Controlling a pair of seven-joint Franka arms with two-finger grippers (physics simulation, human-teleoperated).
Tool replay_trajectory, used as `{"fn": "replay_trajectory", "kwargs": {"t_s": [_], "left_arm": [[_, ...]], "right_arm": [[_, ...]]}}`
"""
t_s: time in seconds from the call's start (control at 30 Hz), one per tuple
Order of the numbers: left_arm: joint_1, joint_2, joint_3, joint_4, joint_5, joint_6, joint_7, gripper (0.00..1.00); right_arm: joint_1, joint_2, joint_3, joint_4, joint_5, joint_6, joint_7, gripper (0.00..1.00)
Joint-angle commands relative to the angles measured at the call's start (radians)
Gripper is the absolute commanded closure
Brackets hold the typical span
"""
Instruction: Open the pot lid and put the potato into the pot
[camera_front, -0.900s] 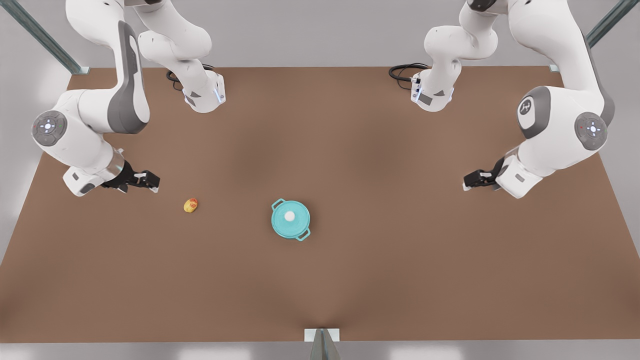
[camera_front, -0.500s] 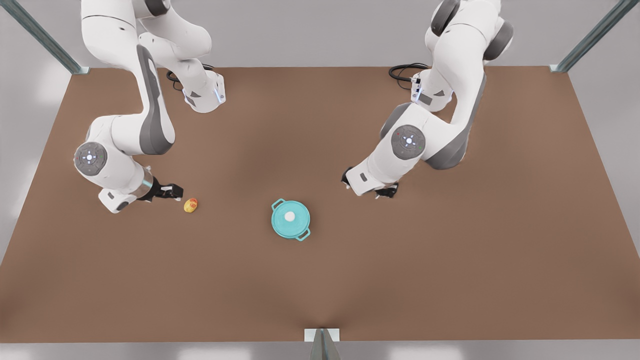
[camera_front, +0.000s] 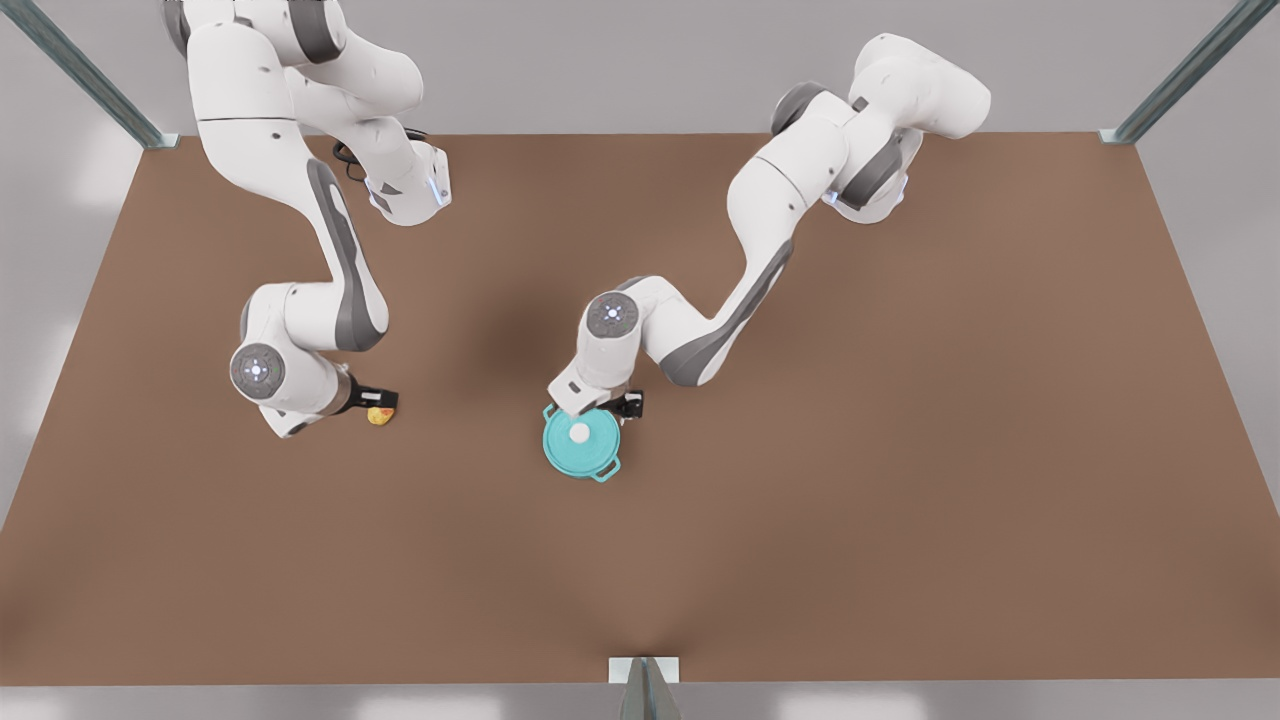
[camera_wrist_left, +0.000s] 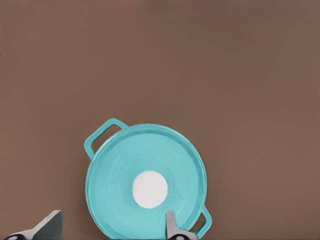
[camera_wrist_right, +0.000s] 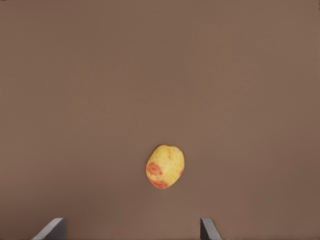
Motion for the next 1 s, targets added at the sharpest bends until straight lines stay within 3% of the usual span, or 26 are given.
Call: {"fn": "replay_trajectory", "kwargs": {"t_s": [0.0,0.03,0.17,0.47,0.6,0.97], "left_arm": [[-0.025,0.027,0.019,0.024,0.057,0.135,-0.433,0.00],[-0.050,0.018,0.018,0.023,0.082,0.036,-0.415,0.00],[-0.089,0.018,0.018,0.018,0.111,-0.004,-0.418,0.00],[-0.065,0.029,0.044,0.018,0.106,0.029,-0.352,0.00],[-0.065,0.056,0.050,0.021,0.106,0.147,-0.444,0.00],[-0.065,0.082,0.070,0.023,0.109,0.203,-0.467,0.00]], "right_arm": [[0.000,0.015,-0.003,-0.005,0.004,0.104,0.138,0.00],[0.000,0.026,-0.003,-0.007,0.006,0.124,0.142,0.00],[-0.002,0.081,-0.003,-0.007,0.041,0.202,0.150,0.00],[-0.065,0.095,0.009,-0.132,0.049,0.357,0.139,0.00],[-0.060,0.098,0.019,-0.183,0.055,0.431,0.142,0.00],[-0.063,0.139,0.022,-0.189,0.055,0.478,0.142,0.00]]}}
